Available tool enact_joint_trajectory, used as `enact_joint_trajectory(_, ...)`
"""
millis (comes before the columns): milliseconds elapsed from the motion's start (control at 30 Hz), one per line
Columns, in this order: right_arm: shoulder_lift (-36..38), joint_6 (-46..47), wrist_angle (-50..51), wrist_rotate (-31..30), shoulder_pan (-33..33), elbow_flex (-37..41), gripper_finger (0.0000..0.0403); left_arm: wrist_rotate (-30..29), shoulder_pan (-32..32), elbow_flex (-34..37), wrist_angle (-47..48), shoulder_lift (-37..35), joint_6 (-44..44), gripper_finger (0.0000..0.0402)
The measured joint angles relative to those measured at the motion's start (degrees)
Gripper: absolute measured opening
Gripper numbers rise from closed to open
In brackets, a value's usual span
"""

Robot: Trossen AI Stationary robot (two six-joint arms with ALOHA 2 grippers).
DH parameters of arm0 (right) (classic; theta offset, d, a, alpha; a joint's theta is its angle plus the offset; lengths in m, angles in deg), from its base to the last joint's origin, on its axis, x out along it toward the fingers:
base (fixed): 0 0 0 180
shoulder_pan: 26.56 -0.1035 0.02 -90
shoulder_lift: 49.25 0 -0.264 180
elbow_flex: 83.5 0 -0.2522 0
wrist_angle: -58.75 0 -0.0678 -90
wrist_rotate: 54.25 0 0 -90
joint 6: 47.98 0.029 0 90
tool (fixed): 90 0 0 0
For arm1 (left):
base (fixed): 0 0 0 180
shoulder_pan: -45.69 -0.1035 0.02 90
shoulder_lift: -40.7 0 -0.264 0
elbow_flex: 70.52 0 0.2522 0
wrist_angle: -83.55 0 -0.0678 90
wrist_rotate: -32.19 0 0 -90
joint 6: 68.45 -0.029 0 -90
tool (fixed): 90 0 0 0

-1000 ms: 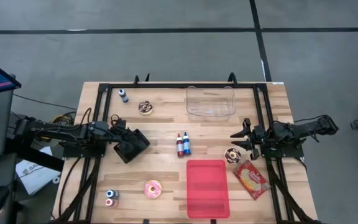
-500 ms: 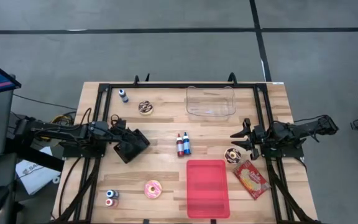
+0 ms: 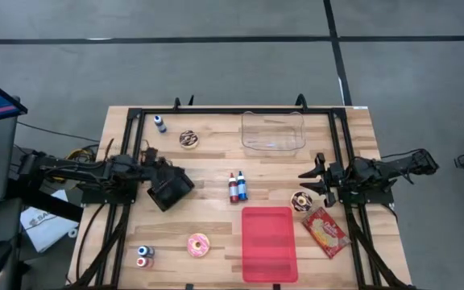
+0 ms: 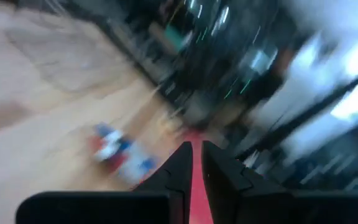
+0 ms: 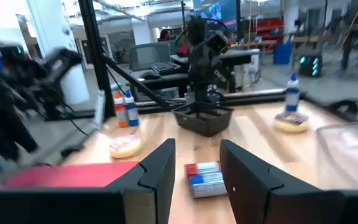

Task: Pick & Place Food Item
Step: Put the top black donut into the black bin

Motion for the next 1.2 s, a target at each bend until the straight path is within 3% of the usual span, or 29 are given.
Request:
enact_joint_trajectory(100, 0.0, -0.9, -0.5, 0.0, 0.6, 0.0, 0.0120, -4.9, 0.0, 0.0, -7.6, 0.0, 2.4, 0.0030)
enact_joint_trajectory(267, 0.0, 26.0, -11.5, -2.4, 0.6, 0.0, 0.0120, -14.4, 0.0, 0.0, -18.1, 0.0, 0.5, 0.0030)
enact_joint_trajectory(367, 0.0, 36.7, -17.7, -5.5, 0.6, 0.0, 0.0120, -16.4, 0.0, 0.0, -24.9, 0.0, -4.1, 0.0030)
enact_joint_trajectory(567, 0.0, 45.3, -27.8, -17.6, 0.6, 0.0, 0.0120, -19.1, 0.0, 0.0, -32.7, 0.0, -16.6, 0.0030)
enact_joint_trajectory(767, 0.0, 39.5, -29.6, -30.3, 1.5, 0.0, 0.0120, -21.0, 0.0, 0.0, -35.9, 0.0, -21.9, 0.0030)
enact_joint_trajectory(833, 0.0, 40.6, -30.9, -32.8, 2.0, 0.0, 0.0120, -21.6, 0.0, 0.0, -34.9, 0.0, -24.6, 0.0030)
enact_joint_trajectory(967, 0.0, 54.0, -32.4, -33.2, 2.6, 0.0, 0.0120, -26.1, 0.0, -1.4, -27.6, 0.0, -27.9, 0.0030)
enact_joint_trajectory(1200, 0.0, 57.1, -31.3, -32.9, 3.6, 0.0, 0.0120, -24.7, 0.0, -18.8, 5.5, 4.2, -32.8, 0.0030)
